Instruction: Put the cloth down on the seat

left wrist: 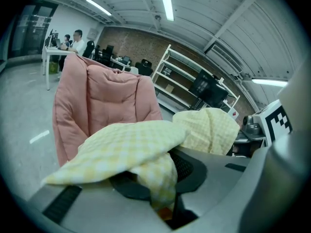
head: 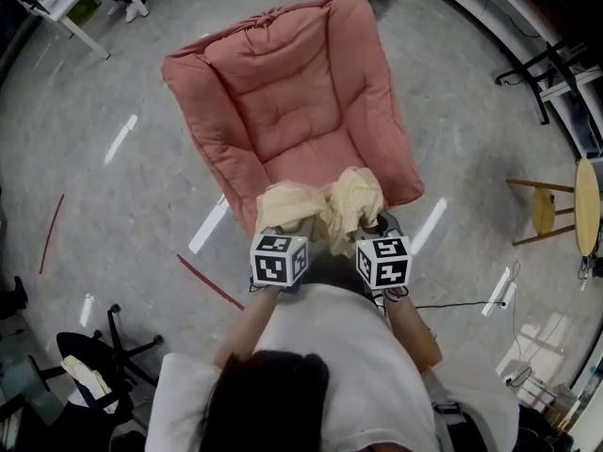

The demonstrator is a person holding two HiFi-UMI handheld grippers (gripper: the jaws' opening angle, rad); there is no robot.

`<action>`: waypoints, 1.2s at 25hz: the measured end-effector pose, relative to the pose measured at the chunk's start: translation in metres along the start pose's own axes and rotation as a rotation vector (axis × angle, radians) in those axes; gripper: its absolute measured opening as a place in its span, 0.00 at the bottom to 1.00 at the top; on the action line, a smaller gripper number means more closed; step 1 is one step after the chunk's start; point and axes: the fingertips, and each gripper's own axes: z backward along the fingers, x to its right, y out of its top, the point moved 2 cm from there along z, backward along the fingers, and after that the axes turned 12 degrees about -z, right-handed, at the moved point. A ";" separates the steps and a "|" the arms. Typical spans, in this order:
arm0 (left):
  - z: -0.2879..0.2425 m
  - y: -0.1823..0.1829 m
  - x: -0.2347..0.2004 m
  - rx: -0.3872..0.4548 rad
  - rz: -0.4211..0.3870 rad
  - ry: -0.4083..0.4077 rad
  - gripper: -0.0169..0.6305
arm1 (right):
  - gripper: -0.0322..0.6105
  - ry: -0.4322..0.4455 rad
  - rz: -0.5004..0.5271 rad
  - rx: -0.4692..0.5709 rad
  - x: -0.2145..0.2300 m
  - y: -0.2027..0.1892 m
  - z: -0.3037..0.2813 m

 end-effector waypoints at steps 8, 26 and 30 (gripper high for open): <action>-0.039 0.014 -0.025 -0.008 0.071 0.043 0.16 | 0.21 0.035 0.020 -0.041 0.020 0.024 -0.045; -0.147 -0.006 -0.092 -0.119 0.256 0.159 0.16 | 0.21 0.110 0.077 -0.240 0.069 0.026 -0.178; -0.167 -0.017 -0.106 -0.135 0.288 0.186 0.16 | 0.21 0.119 0.069 -0.276 0.078 0.016 -0.205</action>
